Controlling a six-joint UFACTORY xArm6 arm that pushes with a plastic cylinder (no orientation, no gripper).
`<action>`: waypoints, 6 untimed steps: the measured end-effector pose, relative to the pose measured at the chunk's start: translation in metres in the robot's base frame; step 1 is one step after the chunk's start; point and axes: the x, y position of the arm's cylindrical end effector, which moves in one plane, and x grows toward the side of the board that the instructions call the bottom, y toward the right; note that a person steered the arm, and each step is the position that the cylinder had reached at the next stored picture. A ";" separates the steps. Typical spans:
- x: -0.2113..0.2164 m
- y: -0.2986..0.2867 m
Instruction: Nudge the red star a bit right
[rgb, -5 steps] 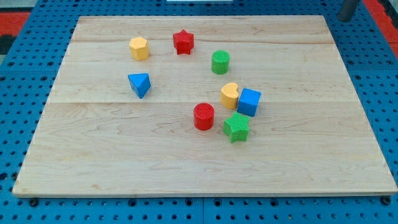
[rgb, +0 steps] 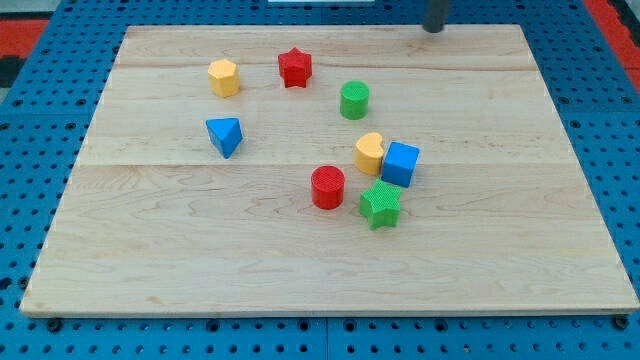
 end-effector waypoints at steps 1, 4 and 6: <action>0.002 -0.072; 0.045 -0.234; 0.099 -0.227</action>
